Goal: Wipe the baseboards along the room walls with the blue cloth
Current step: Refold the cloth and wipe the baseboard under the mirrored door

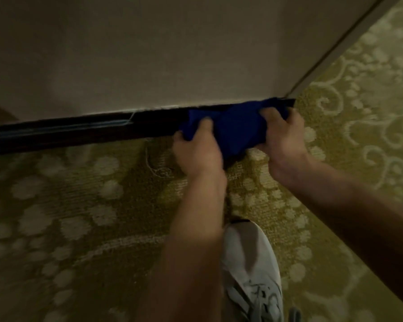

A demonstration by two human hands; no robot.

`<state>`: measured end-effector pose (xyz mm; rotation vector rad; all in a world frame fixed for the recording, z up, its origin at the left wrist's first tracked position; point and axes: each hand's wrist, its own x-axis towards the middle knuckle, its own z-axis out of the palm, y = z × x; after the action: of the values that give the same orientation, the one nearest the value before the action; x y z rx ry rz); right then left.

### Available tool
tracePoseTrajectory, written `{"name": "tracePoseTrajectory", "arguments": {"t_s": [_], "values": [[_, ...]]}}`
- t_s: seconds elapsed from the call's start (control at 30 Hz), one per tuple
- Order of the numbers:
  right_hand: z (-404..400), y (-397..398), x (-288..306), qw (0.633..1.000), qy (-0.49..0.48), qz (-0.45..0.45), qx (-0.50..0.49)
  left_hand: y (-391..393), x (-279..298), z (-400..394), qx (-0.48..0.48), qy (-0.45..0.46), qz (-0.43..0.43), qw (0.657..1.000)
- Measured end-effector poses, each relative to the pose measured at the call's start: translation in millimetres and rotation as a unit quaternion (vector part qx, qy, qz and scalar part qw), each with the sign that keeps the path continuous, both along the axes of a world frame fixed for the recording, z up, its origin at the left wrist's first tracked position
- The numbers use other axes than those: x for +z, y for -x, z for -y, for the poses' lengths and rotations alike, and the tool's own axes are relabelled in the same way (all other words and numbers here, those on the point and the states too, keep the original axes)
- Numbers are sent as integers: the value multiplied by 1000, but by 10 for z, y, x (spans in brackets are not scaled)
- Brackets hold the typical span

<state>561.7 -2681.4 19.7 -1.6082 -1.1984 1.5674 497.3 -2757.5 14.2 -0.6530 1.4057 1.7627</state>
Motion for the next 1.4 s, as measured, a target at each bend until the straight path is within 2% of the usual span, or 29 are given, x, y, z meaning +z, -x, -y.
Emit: {"name": "tracePoseTrajectory", "arguments": {"t_s": [0.07, 0.13, 0.2, 0.27, 0.4, 0.5, 0.6, 0.73, 0.87, 1.0, 1.1, 1.2, 1.4], "values": [[-25, -14, -28, 993, -5, 39, -108, -145, 40, -80, -52, 33, 21, 998], [44, 64, -1, 988, 10, 53, -144, -195, 17, -54, -70, 34, 41, 996], [172, 188, -26, 993, 23, 34, -114, -34, -76, 97, -29, 26, 25, 999], [353, 332, -98, 997, 66, -17, -43, 226, -167, 394, 18, 34, 2, 999], [629, 585, -91, 972, 187, -120, 74, 654, -253, 1000, 75, 14, -51, 996], [676, 578, -198, 965, 218, -132, 68, 737, -281, 1210, -3, 33, -52, 998], [718, 624, -190, 967, 226, -104, 51, 751, -274, 1297, -37, 32, -1, 999], [850, 853, -85, 955, 274, -96, 54, 1006, -167, 1298, 31, 37, -18, 999], [1041, 1054, 10, 912, 348, -195, 94, 1270, -196, 1424, 143, 23, -47, 988], [977, 969, -147, 936, 311, -160, 41, 1133, -215, 1228, 87, 54, -48, 994], [887, 901, -203, 947, 293, -133, 16, 1049, -171, 1151, 101, 68, -46, 992], [938, 957, -157, 947, 292, -132, 20, 1047, -58, 1282, 97, 26, -21, 995], [954, 945, -12, 941, 261, -196, 88, 1133, 101, 1423, 80, -1, -85, 993]]}}
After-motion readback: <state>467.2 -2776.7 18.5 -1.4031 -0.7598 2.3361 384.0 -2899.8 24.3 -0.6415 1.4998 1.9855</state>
